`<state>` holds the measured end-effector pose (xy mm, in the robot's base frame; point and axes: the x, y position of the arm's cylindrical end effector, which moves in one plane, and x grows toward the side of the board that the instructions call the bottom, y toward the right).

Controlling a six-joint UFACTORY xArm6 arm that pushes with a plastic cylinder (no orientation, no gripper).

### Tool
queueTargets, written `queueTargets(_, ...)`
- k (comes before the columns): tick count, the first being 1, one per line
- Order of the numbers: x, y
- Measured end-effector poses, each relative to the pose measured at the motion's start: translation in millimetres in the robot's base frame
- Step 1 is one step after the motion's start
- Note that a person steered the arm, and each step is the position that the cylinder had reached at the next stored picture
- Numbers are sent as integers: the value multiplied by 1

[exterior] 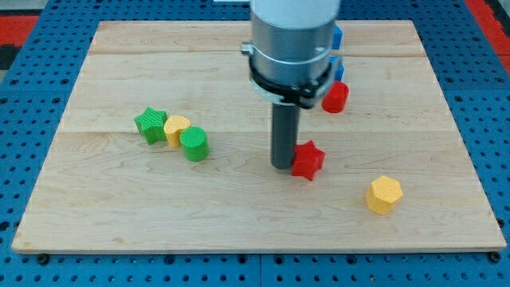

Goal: Move red star along with yellow hexagon down a bit

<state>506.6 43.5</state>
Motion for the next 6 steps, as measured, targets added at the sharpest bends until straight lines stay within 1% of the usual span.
queueTargets(1,1,27)
queueTargets(2,-16,5)
queueTargets(3,-22,35)
queueTargets(4,-12,47)
queueTargets(5,15,64)
queueTargets(6,23,77)
